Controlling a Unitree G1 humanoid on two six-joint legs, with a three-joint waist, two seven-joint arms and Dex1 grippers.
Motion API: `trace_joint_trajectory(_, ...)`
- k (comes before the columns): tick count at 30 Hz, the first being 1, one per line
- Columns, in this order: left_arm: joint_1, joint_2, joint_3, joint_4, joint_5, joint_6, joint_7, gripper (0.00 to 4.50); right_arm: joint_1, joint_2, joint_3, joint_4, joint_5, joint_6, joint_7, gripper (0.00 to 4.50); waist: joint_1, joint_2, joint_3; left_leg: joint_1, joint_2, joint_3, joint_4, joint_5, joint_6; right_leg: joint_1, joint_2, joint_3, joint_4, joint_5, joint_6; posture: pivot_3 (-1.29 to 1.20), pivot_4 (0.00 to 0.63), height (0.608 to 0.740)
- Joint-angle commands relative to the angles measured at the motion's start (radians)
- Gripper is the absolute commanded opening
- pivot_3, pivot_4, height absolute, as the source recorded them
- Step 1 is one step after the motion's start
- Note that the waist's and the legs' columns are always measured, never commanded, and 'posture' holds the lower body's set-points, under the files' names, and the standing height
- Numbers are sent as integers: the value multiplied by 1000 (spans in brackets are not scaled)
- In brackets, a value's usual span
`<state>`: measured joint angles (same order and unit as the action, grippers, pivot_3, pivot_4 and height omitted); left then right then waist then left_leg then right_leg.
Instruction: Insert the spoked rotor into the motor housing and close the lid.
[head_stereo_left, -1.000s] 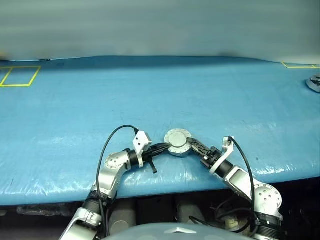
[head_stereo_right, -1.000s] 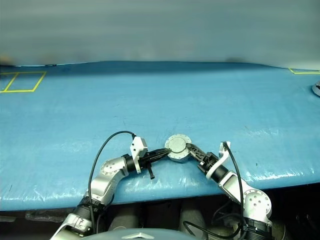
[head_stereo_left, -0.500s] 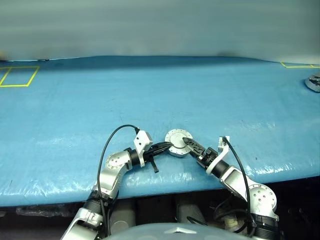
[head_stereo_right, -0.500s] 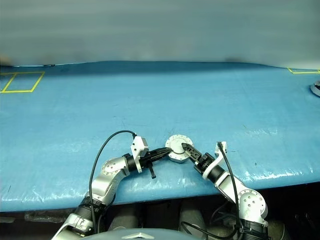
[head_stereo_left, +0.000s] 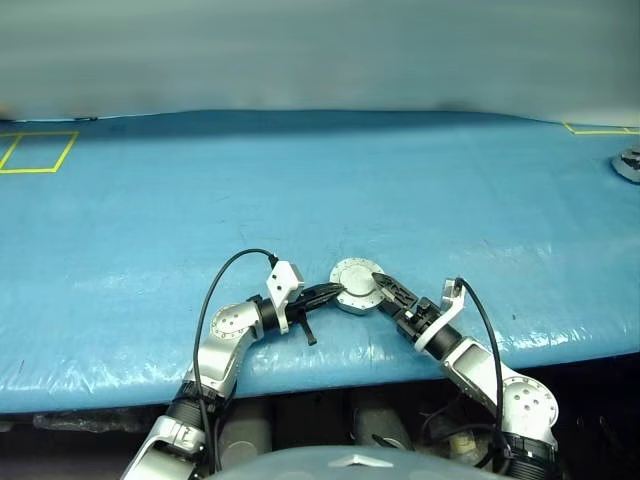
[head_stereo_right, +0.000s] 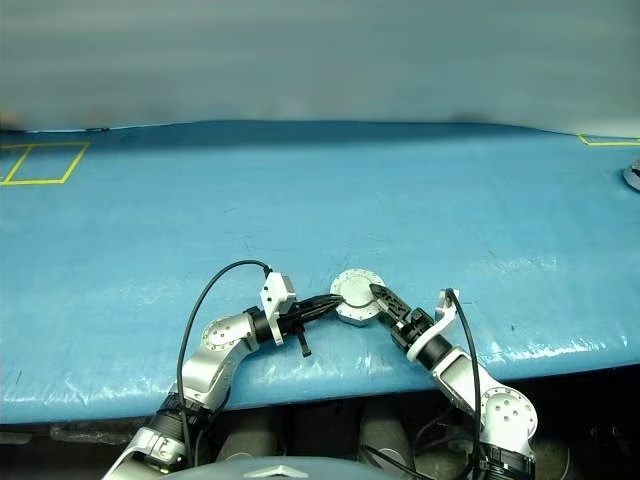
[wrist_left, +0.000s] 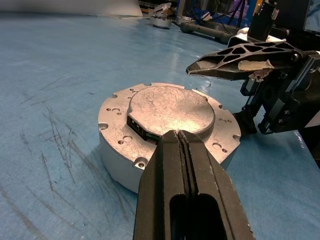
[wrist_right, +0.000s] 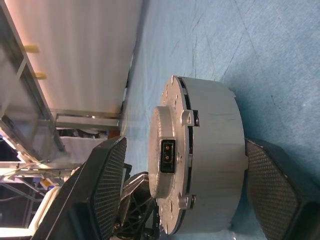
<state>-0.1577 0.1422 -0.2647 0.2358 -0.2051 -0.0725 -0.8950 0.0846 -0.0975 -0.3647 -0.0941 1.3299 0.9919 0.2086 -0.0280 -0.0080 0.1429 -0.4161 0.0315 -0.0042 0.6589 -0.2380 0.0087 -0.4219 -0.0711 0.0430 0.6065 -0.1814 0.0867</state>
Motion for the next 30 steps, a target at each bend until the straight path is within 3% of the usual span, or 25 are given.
trace_joint_trajectory(1, 4, -3, -24, 10, 19, 8, 5, 0, -14, 15, 18, -11, 58, 14, 5, 3560, 0, 0, 0, 0, 0, 0, 0, 0, 0, 0, 0, 0, 0, 0, 0, 0, 150, 740)
trace_joint_trajectory(4, 5, -2, -22, 11, 21, 4, 6, 0, -23, 22, 7, 6, 74, 1, 9, 3560, 0, 0, 0, 0, 0, 0, 0, 0, 0, 0, 0, 0, 0, 0, 0, 0, 150, 740)
trace_joint_trajectory(7, 5, 2, -21, 12, 21, 2, 5, 0, -31, 28, -2, 13, 97, -3, 14, 3013, 0, 0, 0, -1, 0, 0, 0, 0, 0, -1, 0, 0, 0, 0, 0, 0, 150, 740)
trace_joint_trajectory(12, 3, 4, -20, 12, 21, 0, 6, 0, -34, 18, 4, 31, 86, -7, 24, 1337, 2, 0, 0, -4, 0, 1, 0, 0, 0, -4, 0, 1, 0, 0, 0, 0, 150, 740)
trace_joint_trajectory(13, 3, 4, -19, 13, 21, 0, 6, 0, -35, 14, 6, 36, 78, -10, 27, 1238, 2, 0, 0, -4, 0, 1, 0, 0, 0, -4, 0, 1, 0, 0, 0, 0, 150, 740)
trace_joint_trajectory(20, 6, -4, -6, 12, 12, -8, 21, 0, -37, -18, 16, 82, 6, -29, 73, 1239, 2, 0, 0, -3, -1, 1, 0, 0, 0, -3, 0, 1, 0, 0, 0, 0, 150, 740)
trace_joint_trajectory(26, 24, -90, 143, -47, -193, 77, 66, 0, -53, -10, -15, 105, 12, -67, 97, 1239, 0, -1, 1, -3, 0, 1, 1, 0, 0, -3, 0, 1, 0, 0, 0, 0, 150, 740)
trace_joint_trajectory(30, 49, -96, 203, -91, -282, 147, 71, 0, -89, 30, -73, 66, 104, -113, 68, 1239, -5, 0, 2, -4, 3, 1, 1, 0, 0, -4, 4, 1, 1, 0, 0, 0, 150, 740)
